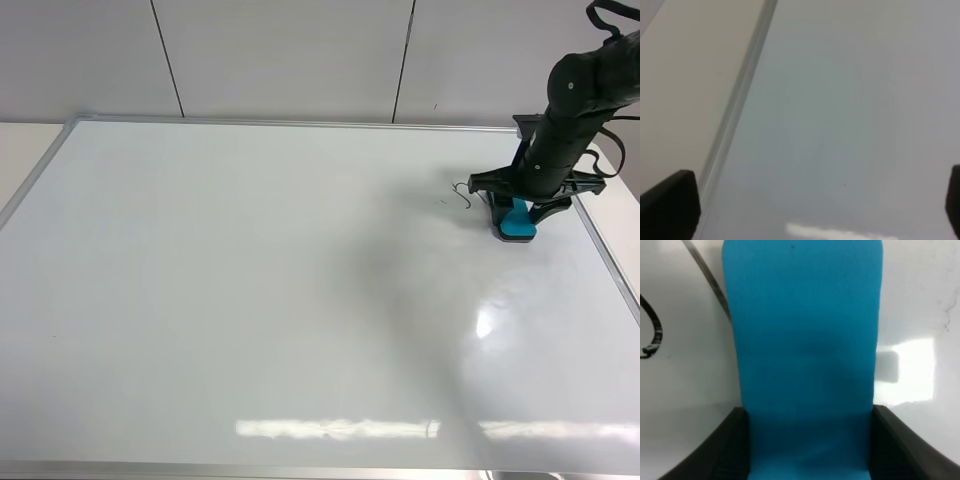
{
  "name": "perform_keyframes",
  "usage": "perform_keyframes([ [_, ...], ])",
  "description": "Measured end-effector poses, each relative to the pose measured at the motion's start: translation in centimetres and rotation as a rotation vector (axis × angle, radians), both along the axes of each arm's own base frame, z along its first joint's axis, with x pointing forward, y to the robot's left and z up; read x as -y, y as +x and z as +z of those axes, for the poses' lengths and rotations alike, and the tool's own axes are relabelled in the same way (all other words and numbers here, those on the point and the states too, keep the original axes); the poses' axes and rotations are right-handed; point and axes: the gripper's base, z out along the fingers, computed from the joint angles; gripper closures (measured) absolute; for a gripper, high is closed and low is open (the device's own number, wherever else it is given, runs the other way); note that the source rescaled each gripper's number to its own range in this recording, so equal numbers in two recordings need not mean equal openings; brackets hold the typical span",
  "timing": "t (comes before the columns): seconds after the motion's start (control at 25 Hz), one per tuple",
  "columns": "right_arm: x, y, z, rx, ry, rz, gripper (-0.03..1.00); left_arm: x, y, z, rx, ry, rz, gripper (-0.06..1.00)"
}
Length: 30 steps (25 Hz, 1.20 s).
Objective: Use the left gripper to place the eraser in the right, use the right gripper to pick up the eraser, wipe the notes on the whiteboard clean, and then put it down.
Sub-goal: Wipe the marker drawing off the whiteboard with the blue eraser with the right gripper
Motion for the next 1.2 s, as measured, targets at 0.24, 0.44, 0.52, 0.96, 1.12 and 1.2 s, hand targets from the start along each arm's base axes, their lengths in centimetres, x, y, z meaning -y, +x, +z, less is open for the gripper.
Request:
perform_keyframes([
  [0.24, -4.1, 0.1, 0.0, 0.05, 0.155, 0.116, 0.95, 0.0, 0.0, 0.0, 0.0, 0.0, 0.0, -0.06],
  [0.44, -7.9, 0.2, -0.2, 0.128, 0.272, 0.118, 0.95, 0.0, 0.0, 0.0, 0.0, 0.0, 0.0, -0.06],
  [0.52, -8.2, 0.3, -0.6, 0.132, 0.286, 0.107, 0.95, 0.0, 0.0, 0.0, 0.0, 0.0, 0.0, -0.06],
  [0.96, -7.0, 0.9, -1.0, 0.149, 0.225, -0.012, 0.95, 0.0, 0.0, 0.0, 0.0, 0.0, 0.0, -0.06],
  [1.12, -4.3, 1.5, -1.1, 0.172, 0.152, -0.071, 0.95, 0.0, 0.0, 0.0, 0.0, 0.001, 0.0, -0.06],
  [1.2, -2.9, 1.7, -1.1, 0.175, 0.12, -0.1, 0.95, 0.0, 0.0, 0.0, 0.0, 0.001, 0.0, -0.06],
])
